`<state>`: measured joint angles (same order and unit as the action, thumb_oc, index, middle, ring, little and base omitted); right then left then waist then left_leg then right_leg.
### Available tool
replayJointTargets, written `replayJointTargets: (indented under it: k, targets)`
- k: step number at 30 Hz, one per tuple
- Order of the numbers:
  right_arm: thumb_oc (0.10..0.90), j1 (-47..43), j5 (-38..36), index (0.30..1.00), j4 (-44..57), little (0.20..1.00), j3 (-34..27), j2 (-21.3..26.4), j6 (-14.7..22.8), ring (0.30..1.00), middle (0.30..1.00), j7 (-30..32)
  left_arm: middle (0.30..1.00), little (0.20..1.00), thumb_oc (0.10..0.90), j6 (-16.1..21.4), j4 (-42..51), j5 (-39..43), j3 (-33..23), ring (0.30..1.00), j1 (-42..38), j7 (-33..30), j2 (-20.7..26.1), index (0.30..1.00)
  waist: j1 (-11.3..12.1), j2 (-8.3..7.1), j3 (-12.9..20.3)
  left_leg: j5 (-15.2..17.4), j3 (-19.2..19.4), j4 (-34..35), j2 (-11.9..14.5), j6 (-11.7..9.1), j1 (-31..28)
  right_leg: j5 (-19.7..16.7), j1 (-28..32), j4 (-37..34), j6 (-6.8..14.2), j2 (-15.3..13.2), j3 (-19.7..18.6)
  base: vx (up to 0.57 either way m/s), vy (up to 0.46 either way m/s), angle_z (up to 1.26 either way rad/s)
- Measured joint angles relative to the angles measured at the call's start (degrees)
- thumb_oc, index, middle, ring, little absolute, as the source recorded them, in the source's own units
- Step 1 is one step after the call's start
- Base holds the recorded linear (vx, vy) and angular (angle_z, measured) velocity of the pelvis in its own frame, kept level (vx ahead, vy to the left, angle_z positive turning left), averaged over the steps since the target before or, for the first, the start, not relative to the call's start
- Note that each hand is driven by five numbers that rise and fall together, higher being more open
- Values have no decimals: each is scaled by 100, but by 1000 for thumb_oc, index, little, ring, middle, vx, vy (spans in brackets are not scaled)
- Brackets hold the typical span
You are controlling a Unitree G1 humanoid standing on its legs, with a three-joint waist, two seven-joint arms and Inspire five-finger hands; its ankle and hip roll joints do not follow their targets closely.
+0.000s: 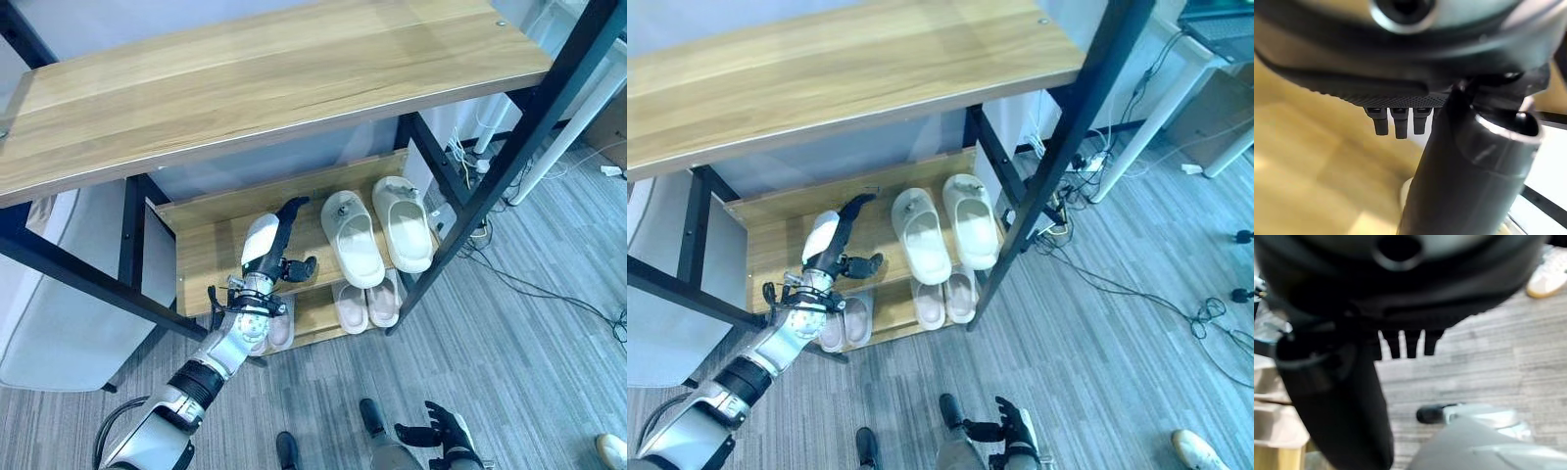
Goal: Arrange the slippers neatly on the shoe rack.
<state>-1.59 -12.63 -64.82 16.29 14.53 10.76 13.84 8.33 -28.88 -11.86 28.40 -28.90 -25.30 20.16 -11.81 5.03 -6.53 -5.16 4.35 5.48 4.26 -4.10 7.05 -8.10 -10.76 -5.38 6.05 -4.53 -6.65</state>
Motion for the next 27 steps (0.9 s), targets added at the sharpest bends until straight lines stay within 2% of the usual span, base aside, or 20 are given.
replayJointTargets:
  k: [2,7,11,17,20,27]
  targets:
    - [800,1,0,900,-4,900,13,-22,-17,900,900,0,900,900,800,2,-68,286,2,900,9,5,-145,900,2,-50,44,-1,-2,-1,-3,-1,5,4,-6,0,-5,2,0,-10,-8,2]
    - [800,62,-2,900,-7,900,22,-68,-19,900,900,1,900,900,800,2,-270,403,112,900,4,192,-326,900,-34,-184,234,1,9,2,-4,1,49,11,-69,-1,-13,5,-14,-5,-2,-1]
    - [800,100,-7,900,-7,900,25,-67,-23,900,900,1,900,900,800,2,-295,541,301,900,2,263,-491,900,-17,-172,257,6,9,1,-4,6,68,16,-88,-1,-11,2,-17,0,0,0]
    - [800,28,-22,900,5,900,75,-67,-37,900,900,4,900,900,800,1,-437,1250,555,900,-59,500,-987,900,-18,-159,266,0,8,-23,-5,2,127,12,-144,0,-13,3,-11,0,0,0]
    - [800,10,-50,900,5,900,77,-67,-54,900,900,4,900,900,800,1,-531,1285,751,900,-191,598,-1048,900,-23,-155,268,0,9,-24,-6,2,127,13,-143,0,-12,4,-11,0,0,0]
    - [800,2,-122,900,1,900,79,-65,-127,900,900,5,900,900,800,-1,-736,1210,754,900,-296,588,-1102,900,-23,-98,306,2,18,-16,-1,4,149,16,-171,-1,-10,2,-15,0,0,0]
